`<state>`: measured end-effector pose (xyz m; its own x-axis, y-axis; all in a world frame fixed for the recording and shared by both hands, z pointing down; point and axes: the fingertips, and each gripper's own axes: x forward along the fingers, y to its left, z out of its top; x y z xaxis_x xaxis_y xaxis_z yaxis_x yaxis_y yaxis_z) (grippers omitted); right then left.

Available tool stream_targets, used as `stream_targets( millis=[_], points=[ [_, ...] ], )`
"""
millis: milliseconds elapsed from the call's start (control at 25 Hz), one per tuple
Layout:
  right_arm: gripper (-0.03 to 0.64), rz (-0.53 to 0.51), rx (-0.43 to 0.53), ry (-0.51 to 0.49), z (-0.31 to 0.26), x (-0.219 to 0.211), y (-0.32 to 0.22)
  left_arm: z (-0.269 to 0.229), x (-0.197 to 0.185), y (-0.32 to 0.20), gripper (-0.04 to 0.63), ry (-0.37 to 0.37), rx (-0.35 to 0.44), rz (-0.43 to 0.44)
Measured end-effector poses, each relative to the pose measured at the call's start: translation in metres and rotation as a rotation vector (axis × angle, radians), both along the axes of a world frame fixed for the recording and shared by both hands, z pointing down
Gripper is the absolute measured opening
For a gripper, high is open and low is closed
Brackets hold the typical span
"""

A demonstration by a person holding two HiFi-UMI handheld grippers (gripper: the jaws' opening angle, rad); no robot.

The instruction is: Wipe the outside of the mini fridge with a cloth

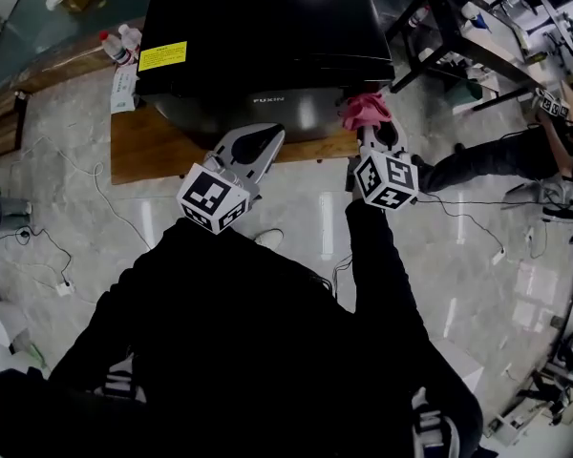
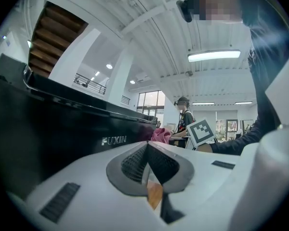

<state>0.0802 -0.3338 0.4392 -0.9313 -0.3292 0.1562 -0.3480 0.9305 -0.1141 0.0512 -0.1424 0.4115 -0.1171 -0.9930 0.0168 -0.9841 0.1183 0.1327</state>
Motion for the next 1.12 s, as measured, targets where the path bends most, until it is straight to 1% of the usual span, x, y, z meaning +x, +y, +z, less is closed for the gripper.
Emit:
stream_targets(
  millis=[120,200,320,400,480,640,720,800,920,1000,1120],
  points=[
    [0.089,0.014,-0.028,-0.035,-0.002,0.008,-0.005,0.000,0.002,0.008,0.006,-0.018,-0.012,-0.002],
    [0.089,0.023,-0.026,-0.062,-0.008,0.016,0.000,0.002,0.002,0.016,0.006,-0.017,-0.017,-0.002],
    [0.089,0.020,-0.021,-0.088,-0.015,0.029,0.020,0.009,0.003,0.031,0.006,-0.023,-0.036,-0.001],
    [0.089,-0.003,-0.033,-0.083,-0.012,0.032,0.041,0.018,0.001,0.040,0.006,-0.042,-0.058,-0.002],
    [0.089,-0.040,-0.051,-0.054,0.000,0.024,0.071,0.031,-0.008,0.055,0.006,-0.044,-0.075,-0.016],
    [0.089,-0.138,-0.078,0.020,0.036,-0.005,0.150,0.058,-0.033,0.107,0.006,0.037,-0.086,-0.073],
    [0.089,-0.186,-0.094,0.054,0.057,-0.025,0.184,0.072,-0.048,0.130,0.006,0.054,-0.090,-0.098],
    [0.089,-0.232,-0.109,0.093,0.080,-0.043,0.214,0.087,-0.062,0.149,0.006,0.061,-0.097,-0.127],
    [0.089,-0.292,-0.113,0.145,0.109,-0.063,0.254,0.112,-0.076,0.169,0.006,0.037,-0.142,-0.170],
    [0.089,-0.317,-0.114,0.179,0.127,-0.077,0.275,0.128,-0.083,0.179,0.006,0.031,-0.171,-0.195],
    [0.089,-0.341,-0.120,0.233,0.156,-0.097,0.299,0.151,-0.092,0.190,0.006,0.048,-0.202,-0.216]
  ],
)
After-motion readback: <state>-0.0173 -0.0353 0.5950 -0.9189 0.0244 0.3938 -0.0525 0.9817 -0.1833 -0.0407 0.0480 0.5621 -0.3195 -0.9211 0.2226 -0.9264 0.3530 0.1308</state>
